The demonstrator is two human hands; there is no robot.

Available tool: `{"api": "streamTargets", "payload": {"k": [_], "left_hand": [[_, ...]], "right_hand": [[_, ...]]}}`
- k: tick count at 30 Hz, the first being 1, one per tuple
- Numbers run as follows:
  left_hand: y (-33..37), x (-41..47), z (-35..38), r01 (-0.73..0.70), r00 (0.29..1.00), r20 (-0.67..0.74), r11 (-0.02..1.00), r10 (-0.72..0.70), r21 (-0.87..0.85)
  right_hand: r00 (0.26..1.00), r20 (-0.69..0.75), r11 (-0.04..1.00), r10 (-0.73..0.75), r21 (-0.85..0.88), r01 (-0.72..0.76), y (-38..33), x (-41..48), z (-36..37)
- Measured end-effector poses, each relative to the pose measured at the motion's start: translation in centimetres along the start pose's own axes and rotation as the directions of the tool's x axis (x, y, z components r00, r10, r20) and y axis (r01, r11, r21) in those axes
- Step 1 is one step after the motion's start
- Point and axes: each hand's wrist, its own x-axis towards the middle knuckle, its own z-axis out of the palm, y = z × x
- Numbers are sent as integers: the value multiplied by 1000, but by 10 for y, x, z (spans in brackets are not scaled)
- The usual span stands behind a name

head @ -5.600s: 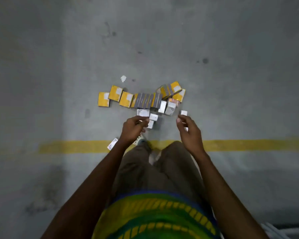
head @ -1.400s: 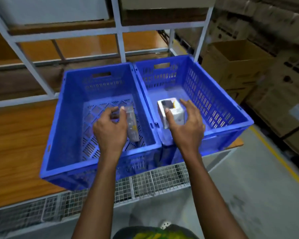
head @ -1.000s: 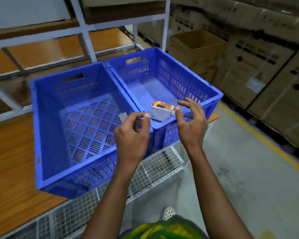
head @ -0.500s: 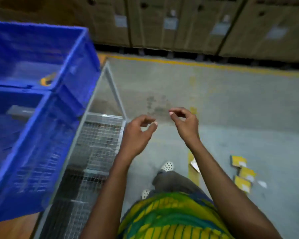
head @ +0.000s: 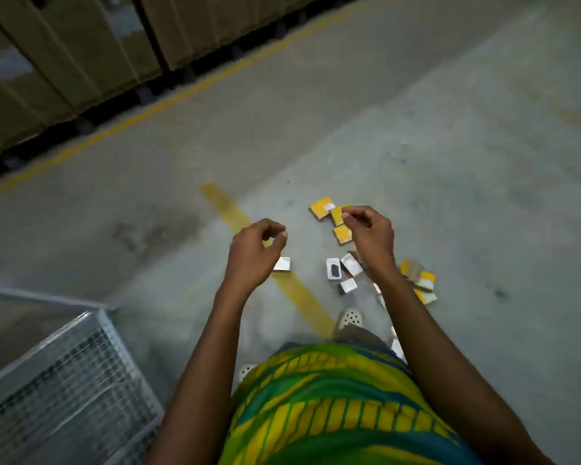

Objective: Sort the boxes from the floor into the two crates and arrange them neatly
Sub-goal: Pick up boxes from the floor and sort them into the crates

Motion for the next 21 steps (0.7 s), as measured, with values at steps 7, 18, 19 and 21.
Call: {"api": "streamTargets", "payload": {"k": [7,18,19,21], "left_hand": [[50,32,125,-8,987,158,999,14,-37],[97,52,239,121,942,319,992,-102,-39],[98,55,242,130,940,323,991,-111,-37],[98,62,245,145,933,338,989,-122,-43]], "right_hand": [[977,-173,992,122,35,-118,51,38,-128],[945,-212,968,251,83,-238,97,120,-229],[942,-205,963,268,91,-254,102,122,-228],[933,-189,950,305,125,-285,109,125,-223]]}}
